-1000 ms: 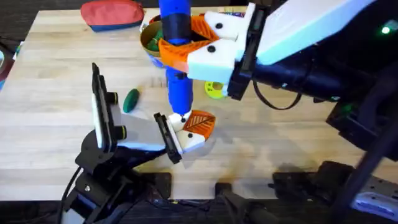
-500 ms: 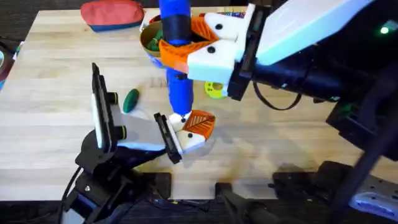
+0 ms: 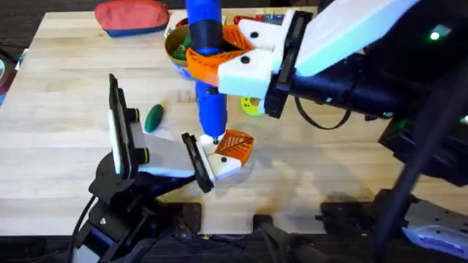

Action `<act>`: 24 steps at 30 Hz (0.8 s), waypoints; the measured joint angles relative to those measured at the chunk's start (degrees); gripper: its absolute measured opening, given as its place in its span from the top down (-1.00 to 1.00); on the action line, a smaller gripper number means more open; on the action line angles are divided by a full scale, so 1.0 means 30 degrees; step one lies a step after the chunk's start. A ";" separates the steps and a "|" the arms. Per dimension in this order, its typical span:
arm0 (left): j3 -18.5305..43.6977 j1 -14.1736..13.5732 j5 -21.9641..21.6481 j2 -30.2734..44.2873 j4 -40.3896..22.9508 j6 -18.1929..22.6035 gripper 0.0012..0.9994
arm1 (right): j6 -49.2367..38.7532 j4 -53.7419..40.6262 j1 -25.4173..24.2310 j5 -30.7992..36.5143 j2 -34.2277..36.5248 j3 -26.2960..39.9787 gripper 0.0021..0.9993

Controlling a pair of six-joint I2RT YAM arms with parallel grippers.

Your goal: Pick up the gripper from the table and insert it into the empty holder that is missing its gripper. Then pick up a screw, insert it into the mounting hole, and use the screwdriver to tighten it. Finally, clean up the table by picking up the vegetable and placing it into the bucket.

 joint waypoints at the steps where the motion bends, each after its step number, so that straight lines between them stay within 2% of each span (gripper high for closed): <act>1: 0.0000 0.0000 0.0000 0.0000 0.0000 -0.0007 0.99 | 0.0000 0.0019 0.0000 -0.0005 0.0000 0.0000 0.99; 8: 0.0000 0.0000 -0.0029 0.0000 0.0007 0.0000 0.99 | 0.0415 0.2968 -0.0072 -0.0077 -0.0355 -0.0160 0.99; 14: 0.0000 0.0000 -0.0026 0.0000 0.0007 0.0007 0.99 | 0.0009 0.2953 -0.1294 -0.0230 -0.2013 -0.0153 0.99; 18: 0.0000 0.0000 -0.0029 0.0000 0.0007 0.0007 0.99 | -0.2572 0.1672 -0.2707 0.0321 -0.1747 -0.0153 0.99; 24: 0.0000 0.0000 -0.0027 0.0000 0.0007 0.0002 0.99 | -0.8303 -0.0446 -0.5315 0.4000 0.1130 -0.0153 0.99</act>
